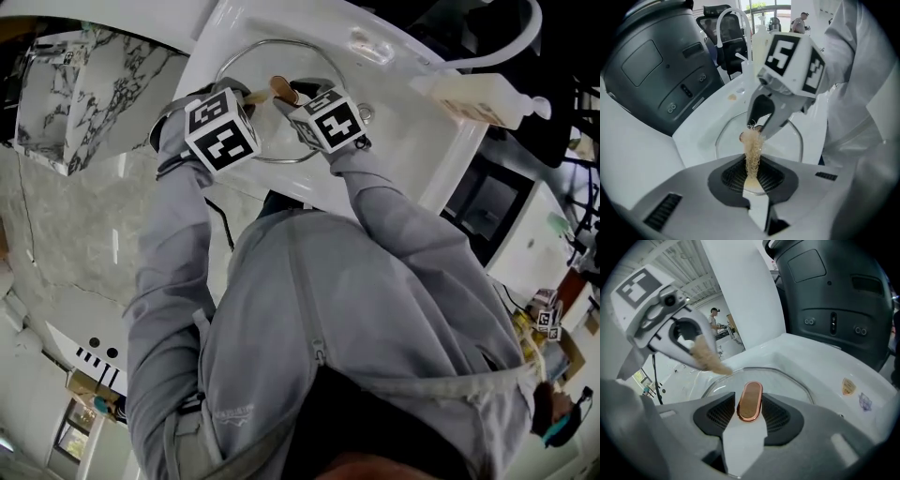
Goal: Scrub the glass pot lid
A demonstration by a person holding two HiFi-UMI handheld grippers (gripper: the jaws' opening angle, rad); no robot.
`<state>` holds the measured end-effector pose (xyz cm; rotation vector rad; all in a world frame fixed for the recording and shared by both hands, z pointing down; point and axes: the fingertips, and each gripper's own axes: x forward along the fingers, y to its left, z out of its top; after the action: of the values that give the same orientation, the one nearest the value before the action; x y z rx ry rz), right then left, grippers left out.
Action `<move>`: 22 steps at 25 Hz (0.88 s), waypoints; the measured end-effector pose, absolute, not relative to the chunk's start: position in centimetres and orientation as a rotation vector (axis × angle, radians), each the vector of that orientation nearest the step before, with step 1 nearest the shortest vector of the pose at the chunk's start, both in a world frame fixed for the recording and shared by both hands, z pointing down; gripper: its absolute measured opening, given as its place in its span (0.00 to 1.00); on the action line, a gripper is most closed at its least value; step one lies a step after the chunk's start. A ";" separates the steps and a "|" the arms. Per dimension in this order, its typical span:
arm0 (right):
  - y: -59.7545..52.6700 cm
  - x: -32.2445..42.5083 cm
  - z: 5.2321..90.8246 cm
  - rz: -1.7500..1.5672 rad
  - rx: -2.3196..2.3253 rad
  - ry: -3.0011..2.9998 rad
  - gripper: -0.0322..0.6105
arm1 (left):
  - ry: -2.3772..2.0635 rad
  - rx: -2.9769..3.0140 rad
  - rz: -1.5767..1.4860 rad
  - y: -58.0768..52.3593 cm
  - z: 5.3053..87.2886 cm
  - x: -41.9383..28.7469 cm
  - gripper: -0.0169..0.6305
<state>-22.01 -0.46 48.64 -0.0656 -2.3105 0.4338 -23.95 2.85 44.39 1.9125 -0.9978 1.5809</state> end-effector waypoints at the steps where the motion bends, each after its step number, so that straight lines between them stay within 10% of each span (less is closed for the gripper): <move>1: -0.4 -21.9 48.5 0.414 -0.071 -2.315 0.32 | -1.010 1.916 1.592 1.8 44.5 -24.7 0.08; 22: 0.1 -21.2 48.5 0.340 -0.151 -2.312 0.32 | -0.735 1.961 1.958 -10.2 55.5 -27.3 0.08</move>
<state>-21.18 0.07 48.54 -0.1515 -2.3119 0.3397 -27.33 -10.21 55.48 1.9608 -0.7350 1.9577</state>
